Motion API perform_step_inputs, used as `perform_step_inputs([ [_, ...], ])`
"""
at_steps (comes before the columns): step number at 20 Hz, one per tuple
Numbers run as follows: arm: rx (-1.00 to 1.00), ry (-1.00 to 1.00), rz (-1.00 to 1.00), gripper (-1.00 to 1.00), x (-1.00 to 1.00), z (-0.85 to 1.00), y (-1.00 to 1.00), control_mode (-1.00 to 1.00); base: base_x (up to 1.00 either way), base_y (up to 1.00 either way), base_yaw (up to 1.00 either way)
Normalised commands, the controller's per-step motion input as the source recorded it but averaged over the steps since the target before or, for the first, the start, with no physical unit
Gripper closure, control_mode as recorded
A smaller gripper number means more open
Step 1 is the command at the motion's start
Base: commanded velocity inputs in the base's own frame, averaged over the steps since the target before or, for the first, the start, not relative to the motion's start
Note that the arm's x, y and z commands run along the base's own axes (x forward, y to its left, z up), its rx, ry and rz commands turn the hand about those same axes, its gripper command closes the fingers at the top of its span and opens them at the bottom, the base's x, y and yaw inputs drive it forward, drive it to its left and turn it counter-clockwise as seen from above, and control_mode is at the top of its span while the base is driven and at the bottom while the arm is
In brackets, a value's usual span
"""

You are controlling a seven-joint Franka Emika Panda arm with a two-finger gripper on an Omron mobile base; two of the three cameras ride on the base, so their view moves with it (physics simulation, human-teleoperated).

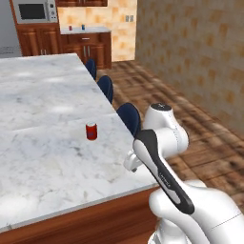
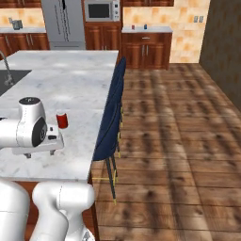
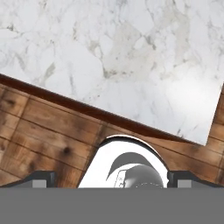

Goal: Four empty soda cans are scattered around the kitchen. Gather all the cans and cluster them next to the stove for recycling.

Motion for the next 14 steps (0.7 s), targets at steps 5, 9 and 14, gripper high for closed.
perform_step_inputs([
  [5,0.0,0.0,0.0,-1.0,0.0,0.0,0.0,1.0,0.0,0.0,0.0],
  [9,0.0,0.01,0.0,-1.0,0.06,0.0,0.0,-1.0,0.04,0.0,0.0],
  [14,-0.04,0.14,-0.14,-1.0,0.99,0.12,0.47,-1.0,0.0,0.0,0.0],
])
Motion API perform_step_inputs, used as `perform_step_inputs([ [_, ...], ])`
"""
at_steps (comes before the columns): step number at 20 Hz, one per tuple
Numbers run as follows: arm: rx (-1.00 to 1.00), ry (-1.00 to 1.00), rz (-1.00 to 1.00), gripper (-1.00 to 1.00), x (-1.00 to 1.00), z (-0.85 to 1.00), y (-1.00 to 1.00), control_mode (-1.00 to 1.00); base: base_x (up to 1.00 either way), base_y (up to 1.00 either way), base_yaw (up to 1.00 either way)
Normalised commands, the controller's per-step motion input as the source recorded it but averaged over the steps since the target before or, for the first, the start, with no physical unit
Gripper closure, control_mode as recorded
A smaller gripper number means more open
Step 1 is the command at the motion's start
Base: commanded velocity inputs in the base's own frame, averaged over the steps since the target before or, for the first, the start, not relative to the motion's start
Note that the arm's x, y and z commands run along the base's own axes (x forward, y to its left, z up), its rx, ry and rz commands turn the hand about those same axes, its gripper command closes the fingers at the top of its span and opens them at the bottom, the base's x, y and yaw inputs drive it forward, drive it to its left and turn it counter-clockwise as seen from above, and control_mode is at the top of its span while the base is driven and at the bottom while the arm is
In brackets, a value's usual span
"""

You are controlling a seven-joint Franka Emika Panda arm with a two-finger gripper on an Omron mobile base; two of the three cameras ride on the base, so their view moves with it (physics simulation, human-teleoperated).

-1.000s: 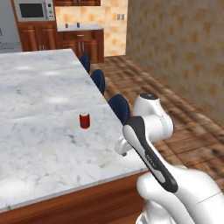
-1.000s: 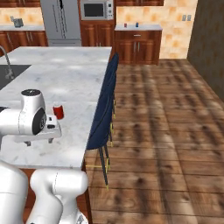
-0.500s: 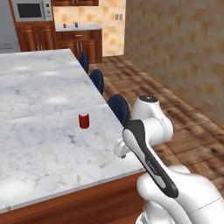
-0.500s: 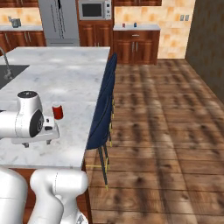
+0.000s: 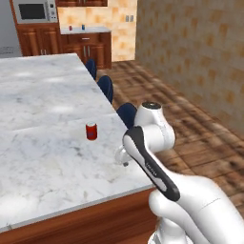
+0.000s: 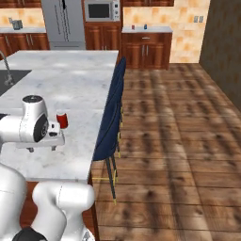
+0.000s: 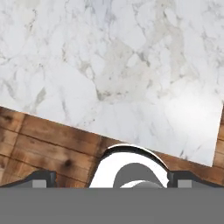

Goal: Four empty soda cans are scattered around the kitchen. Gather all the cans and cluster them next to the stove for recycling.

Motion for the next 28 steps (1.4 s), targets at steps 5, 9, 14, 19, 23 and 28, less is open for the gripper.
perform_step_inputs([
  [5,-0.04,0.22,-0.04,-1.0,1.0,0.24,0.01,-1.0,0.0,0.0,0.0],
  [9,0.01,0.06,0.19,-1.0,1.0,-0.03,-0.45,-1.0,0.0,0.0,0.0],
  [14,-0.02,0.0,-0.02,-1.0,1.0,-0.09,0.04,-1.0,0.0,0.0,0.0],
  [19,-0.02,0.05,-0.01,-1.0,0.95,0.12,0.49,-1.0,0.0,0.0,0.0],
  [23,-0.01,0.11,0.0,-1.0,0.77,0.12,0.59,-1.0,0.0,0.0,0.0],
  [28,-0.09,0.03,0.0,-1.0,0.64,0.01,0.42,-1.0,0.0,0.0,0.0],
])
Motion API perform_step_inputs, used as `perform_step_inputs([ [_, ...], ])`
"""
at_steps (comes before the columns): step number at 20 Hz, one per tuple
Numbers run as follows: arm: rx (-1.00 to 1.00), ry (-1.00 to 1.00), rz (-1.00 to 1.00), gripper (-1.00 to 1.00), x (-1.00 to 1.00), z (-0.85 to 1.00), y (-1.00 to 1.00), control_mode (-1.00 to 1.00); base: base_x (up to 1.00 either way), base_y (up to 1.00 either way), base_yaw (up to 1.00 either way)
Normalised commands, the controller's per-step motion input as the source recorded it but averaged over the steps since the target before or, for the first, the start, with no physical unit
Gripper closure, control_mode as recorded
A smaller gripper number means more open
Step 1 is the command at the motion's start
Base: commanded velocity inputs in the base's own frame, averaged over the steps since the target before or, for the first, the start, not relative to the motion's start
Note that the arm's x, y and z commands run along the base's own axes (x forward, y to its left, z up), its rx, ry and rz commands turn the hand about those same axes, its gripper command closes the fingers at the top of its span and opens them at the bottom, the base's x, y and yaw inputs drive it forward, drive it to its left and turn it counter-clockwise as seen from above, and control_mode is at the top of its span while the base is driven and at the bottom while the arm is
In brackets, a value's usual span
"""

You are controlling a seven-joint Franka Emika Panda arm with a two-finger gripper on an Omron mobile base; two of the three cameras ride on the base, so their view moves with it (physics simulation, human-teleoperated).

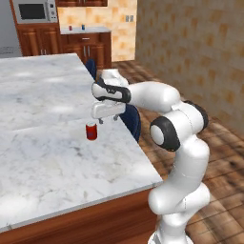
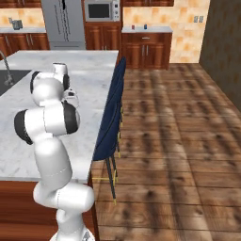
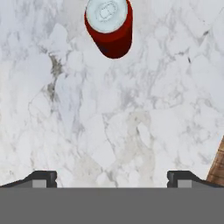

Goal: Four empty soda cans are scattered around the kitchen. Gather all the cans and cluster them next to the stove for recycling.

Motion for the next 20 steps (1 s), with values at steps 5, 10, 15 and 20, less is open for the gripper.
perform_step_inputs([
  [5,-0.05,-0.07,-0.08,-1.0,0.47,-0.04,0.48,-1.0,0.0,0.0,0.0],
  [10,0.0,-0.01,-0.09,-1.0,0.18,-0.02,0.25,-1.0,0.0,0.0,0.0],
  [15,0.0,0.04,-0.06,-1.0,0.37,-0.25,0.0,-1.0,0.0,0.0,0.0],
  [20,0.0,0.0,-0.07,-1.0,0.6,-0.35,0.0,-1.0,0.0,0.0,0.0],
])
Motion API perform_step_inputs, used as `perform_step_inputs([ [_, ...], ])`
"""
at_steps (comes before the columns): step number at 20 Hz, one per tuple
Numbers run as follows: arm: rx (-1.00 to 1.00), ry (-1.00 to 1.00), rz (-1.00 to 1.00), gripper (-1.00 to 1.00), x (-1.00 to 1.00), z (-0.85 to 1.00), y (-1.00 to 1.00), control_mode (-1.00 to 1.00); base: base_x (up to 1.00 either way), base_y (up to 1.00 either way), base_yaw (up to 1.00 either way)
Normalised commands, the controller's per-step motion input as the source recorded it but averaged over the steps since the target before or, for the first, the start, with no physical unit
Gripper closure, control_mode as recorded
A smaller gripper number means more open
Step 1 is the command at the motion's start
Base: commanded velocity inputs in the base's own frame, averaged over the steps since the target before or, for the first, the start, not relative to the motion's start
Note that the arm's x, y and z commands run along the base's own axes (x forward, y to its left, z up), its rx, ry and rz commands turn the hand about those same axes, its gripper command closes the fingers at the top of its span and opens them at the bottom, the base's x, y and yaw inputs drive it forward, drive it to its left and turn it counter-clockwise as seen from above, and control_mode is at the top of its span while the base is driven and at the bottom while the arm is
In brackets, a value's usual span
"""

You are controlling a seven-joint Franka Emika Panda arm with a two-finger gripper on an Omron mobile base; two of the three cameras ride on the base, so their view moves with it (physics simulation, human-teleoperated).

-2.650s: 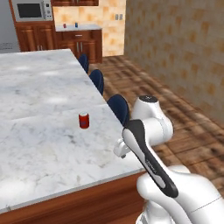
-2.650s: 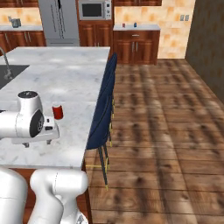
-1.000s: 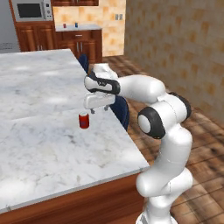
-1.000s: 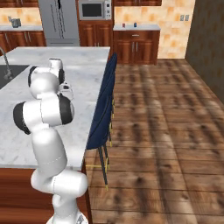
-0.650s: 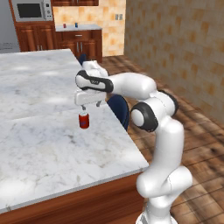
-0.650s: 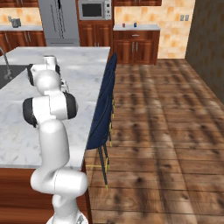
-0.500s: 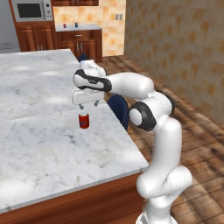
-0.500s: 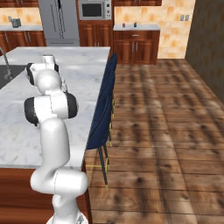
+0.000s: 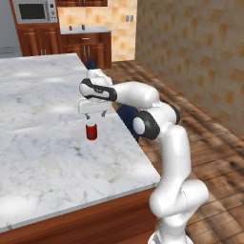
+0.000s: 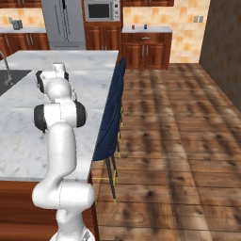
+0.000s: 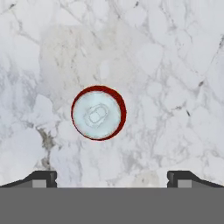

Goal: Four empty soda cans are scattered around the kitchen. Gather all the cans and cluster them next to the stove for recycling.

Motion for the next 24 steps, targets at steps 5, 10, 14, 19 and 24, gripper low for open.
perform_step_inputs([
  [5,0.0,0.0,-0.07,-1.0,0.43,-0.19,0.04,-1.0,0.0,0.0,0.0],
  [10,-0.01,0.0,-0.07,-1.0,0.3,-0.11,0.12,-1.0,0.0,0.0,0.0],
  [14,0.0,0.02,-0.04,-1.0,0.04,-0.06,0.14,-1.0,0.0,0.0,0.0],
  [19,0.0,0.03,0.0,-1.0,-0.03,-0.16,0.02,-1.0,0.0,0.0,0.0],
  [24,0.0,0.0,0.0,-1.0,-0.21,-0.27,0.0,-1.0,0.0,0.0,0.0],
])
